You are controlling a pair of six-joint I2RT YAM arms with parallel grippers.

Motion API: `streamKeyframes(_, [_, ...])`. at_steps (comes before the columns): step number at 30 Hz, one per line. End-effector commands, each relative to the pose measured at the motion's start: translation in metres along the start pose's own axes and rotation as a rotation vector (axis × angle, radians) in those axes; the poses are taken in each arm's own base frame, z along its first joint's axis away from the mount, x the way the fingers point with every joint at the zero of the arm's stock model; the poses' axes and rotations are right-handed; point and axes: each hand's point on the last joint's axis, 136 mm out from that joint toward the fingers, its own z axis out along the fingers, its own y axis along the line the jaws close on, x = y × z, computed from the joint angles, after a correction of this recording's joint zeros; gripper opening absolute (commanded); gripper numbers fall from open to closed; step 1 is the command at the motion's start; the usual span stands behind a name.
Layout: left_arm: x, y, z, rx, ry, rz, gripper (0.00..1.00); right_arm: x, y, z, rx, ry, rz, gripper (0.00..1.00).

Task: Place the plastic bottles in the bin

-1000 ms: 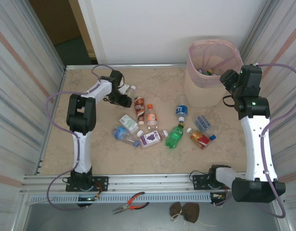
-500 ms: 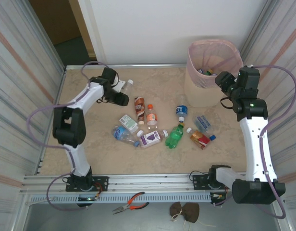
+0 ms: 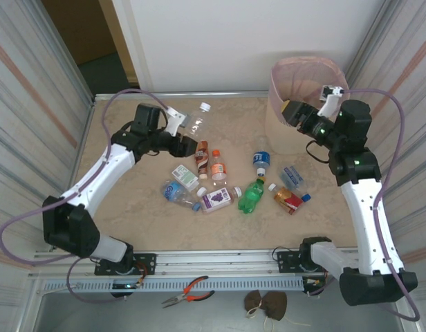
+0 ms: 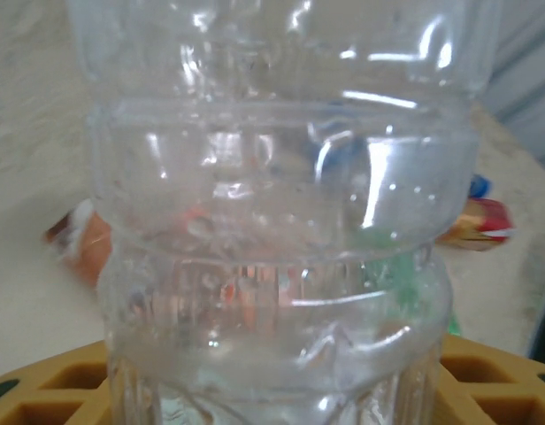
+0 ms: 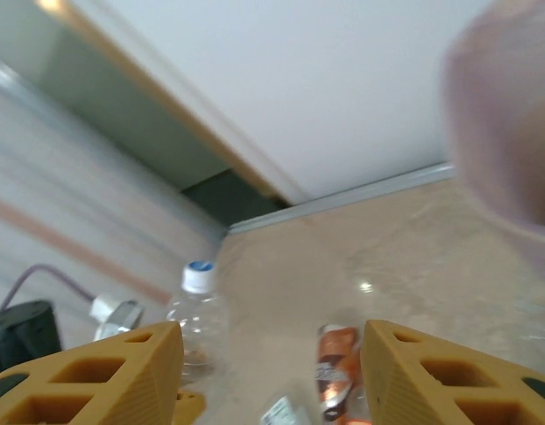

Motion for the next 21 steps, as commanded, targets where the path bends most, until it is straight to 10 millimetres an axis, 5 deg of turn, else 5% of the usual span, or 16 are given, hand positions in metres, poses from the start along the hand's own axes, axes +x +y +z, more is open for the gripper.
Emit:
streamKeyframes(1, [-0.028,-0.048,-0.017,0.126,-0.158,0.128,0.52,0.008,0.051,-0.004,-0.192,0.038,-0.100,0.54])
streamKeyframes(11, [-0.029,-0.118,-0.025,0.266,-0.252,0.280,0.51,0.044,0.107,0.011,-0.356,0.141,-0.145,0.55])
streamKeyframes(21, [-0.022,-0.137,-0.022,0.296,-0.225,0.290,0.52,0.070,0.128,0.037,-0.389,0.237,-0.139,0.53])
